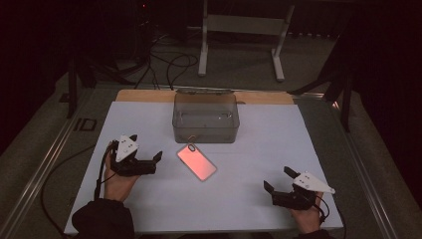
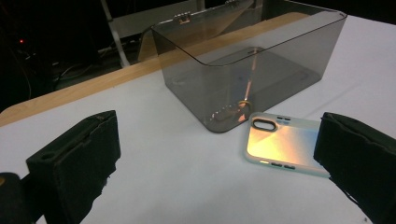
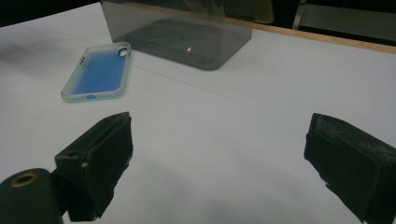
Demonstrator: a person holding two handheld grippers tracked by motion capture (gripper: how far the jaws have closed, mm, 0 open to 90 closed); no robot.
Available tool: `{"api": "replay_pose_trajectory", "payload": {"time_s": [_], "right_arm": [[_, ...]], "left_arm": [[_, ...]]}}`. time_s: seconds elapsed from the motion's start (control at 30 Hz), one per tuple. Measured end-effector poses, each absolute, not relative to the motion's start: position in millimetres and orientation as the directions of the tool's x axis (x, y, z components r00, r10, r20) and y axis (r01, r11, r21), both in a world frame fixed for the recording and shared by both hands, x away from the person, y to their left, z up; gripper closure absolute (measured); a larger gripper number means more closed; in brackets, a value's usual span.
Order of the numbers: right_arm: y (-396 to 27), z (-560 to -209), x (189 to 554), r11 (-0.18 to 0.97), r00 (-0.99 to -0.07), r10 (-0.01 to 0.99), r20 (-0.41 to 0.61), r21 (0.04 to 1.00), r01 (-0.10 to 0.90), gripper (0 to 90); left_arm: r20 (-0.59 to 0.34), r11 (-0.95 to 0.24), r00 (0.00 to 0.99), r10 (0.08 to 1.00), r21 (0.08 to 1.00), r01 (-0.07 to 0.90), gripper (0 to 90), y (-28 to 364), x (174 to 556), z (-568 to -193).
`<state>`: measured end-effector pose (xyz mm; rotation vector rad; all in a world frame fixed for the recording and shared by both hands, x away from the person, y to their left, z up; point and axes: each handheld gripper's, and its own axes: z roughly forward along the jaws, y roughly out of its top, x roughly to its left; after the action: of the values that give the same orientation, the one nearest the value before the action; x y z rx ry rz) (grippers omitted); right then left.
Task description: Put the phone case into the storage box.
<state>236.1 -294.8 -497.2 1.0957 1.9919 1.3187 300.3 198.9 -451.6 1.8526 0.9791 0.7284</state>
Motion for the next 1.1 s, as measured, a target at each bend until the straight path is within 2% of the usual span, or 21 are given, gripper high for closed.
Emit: {"api": "replay_pose_trajectory", "payload": {"time_s": [1.1], "right_arm": [[-295,-497,236,0.203,-0.550,0.835,0.022,0.917,0.344,7.8]], "left_arm": [[0.124,-0.357,0.545,0.829,0.868,0.346,1.1,182,327,-451]]}}
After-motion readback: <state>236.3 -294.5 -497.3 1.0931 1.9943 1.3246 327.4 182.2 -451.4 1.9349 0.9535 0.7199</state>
